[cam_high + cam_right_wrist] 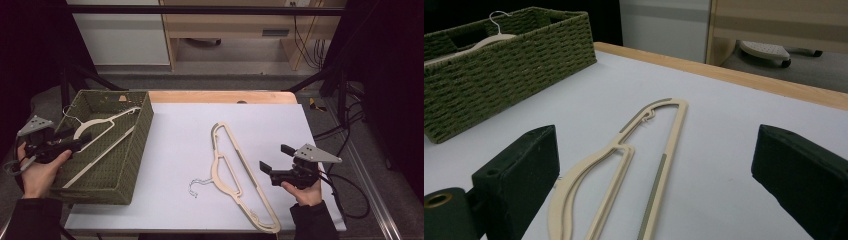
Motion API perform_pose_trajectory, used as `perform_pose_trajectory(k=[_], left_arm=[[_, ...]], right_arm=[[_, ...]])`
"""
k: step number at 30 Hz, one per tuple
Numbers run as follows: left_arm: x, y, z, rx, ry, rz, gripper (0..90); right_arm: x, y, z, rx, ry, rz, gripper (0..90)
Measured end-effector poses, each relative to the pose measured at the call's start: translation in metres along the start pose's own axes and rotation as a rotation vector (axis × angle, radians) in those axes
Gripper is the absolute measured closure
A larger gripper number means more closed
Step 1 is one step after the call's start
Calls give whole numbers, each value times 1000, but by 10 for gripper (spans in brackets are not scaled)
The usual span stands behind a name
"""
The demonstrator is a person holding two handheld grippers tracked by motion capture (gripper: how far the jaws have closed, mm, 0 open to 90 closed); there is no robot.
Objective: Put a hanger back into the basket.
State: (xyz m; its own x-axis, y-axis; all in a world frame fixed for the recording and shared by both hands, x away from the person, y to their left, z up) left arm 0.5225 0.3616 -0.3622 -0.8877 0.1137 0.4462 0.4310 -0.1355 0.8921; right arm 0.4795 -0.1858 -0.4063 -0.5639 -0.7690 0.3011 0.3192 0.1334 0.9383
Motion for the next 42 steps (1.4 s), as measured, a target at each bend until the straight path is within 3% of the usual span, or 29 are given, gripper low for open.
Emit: perform_pose_trajectory(k=[9, 10, 11, 14, 15, 16, 19, 24, 30, 37, 42], left_arm=[[23, 16, -72, -76, -157, -122, 135], [23, 16, -72, -76, -157, -122, 124], [26, 16, -90, -97, -198, -143, 117], [26, 14, -115, -126, -245, -155, 102], [25, 12, -123, -131, -261, -154, 101], [25, 12, -123, -131, -261, -154, 101], [18, 5, -154, -141, -322, -142, 98], [13, -2, -185, -163, -381, -133, 95], [9, -8, -215, -210, -442, -117, 101], [-8, -26, -247, -266, -487, -54, 123], [-19, -36, -264, -285, -524, -17, 150]], right_arm=[[1, 0, -1, 8, -4, -7, 54], [1, 0, 0, 8, -4, -7, 54], [0, 0, 0, 8, -4, -6, 53], [2, 0, 0, 13, 1, -12, 53], [2, 1, 0, 10, 1, -15, 53], [2, 1, 0, 10, 1, -15, 53], [4, 1, 0, 13, 2, -22, 53], [6, 2, 0, 14, 4, -27, 53], [6, 2, 0, 13, 1, -27, 54], [5, 2, 0, 17, 6, -27, 55], [7, 2, 2, 20, 17, -30, 57]])
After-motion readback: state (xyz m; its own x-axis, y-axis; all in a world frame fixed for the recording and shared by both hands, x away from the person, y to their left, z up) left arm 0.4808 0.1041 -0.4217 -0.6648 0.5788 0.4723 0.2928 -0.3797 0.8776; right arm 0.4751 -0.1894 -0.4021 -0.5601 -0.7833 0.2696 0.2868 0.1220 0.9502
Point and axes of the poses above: each handheld gripper's, and its own axes: x roughly backward along the jaws, y roughly out of its top, z roughly to its left, the point moved 8 cm from there along -x, roughly forward along the jaws, and after that the axes turned 14 degrees about y, right-handed, at the moved point
